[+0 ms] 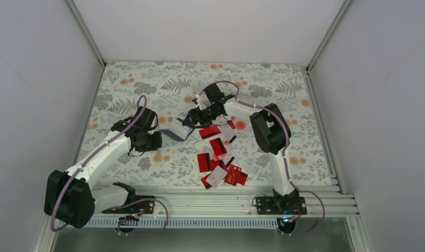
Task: Put the credit cards into the card holder
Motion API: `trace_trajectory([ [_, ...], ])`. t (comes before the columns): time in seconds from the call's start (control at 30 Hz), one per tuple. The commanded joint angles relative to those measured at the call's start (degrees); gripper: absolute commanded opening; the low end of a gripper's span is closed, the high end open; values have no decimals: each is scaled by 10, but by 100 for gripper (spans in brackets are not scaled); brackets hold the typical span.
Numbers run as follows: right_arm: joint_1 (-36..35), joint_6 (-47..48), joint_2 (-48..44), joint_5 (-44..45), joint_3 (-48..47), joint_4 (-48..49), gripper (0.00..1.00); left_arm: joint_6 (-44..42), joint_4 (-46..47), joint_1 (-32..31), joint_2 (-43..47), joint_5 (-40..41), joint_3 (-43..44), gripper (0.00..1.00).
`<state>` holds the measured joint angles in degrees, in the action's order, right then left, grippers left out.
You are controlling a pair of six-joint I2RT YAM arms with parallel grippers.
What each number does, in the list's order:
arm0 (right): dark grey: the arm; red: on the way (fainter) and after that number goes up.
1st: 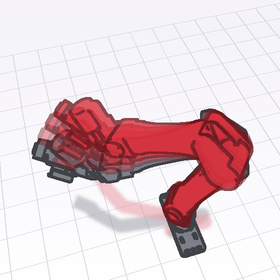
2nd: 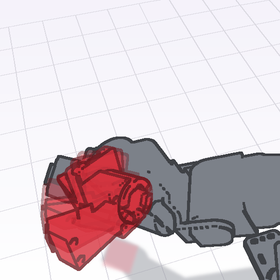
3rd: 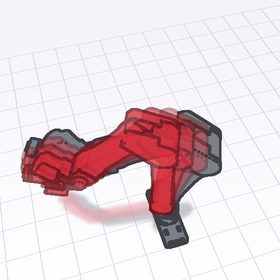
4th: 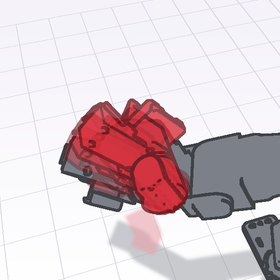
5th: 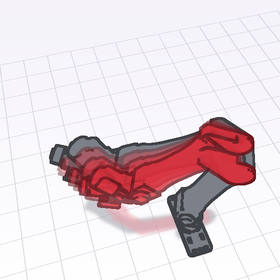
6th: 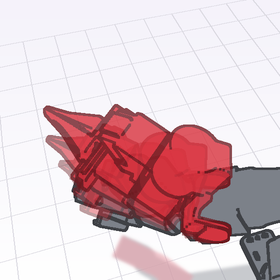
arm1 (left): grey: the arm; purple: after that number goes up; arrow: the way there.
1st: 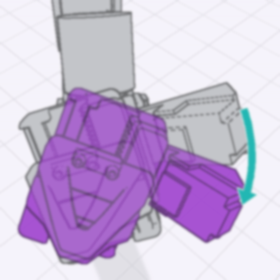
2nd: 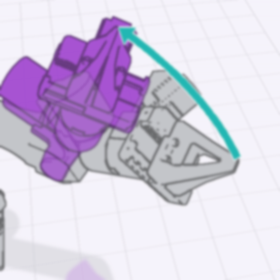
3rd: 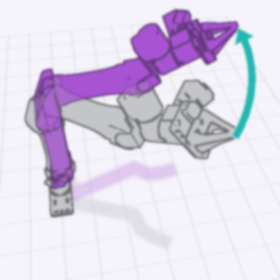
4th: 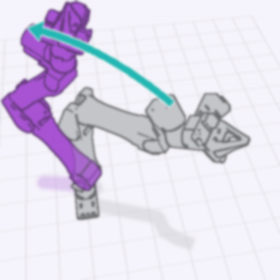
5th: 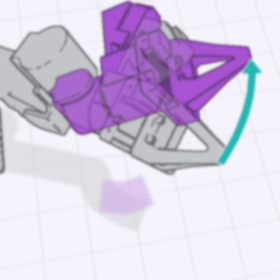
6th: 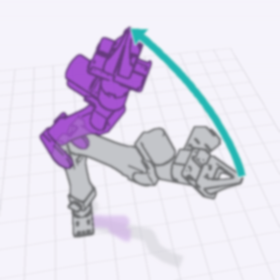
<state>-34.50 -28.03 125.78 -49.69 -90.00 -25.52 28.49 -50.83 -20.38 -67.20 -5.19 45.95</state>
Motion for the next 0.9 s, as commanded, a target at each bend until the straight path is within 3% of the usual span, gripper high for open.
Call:
trace_trajectory([
  [0.0,-15,-5,19,0,13,-1,68,-7,21,2,2,-10,4,2],
  [0.43,-24,-12,25,22,14,1,76,-4,24,2,11,-14,-1,2],
  [0.87,-37,-5,25,-32,-20,16,76,-4,19,2,17,-3,4,2],
])
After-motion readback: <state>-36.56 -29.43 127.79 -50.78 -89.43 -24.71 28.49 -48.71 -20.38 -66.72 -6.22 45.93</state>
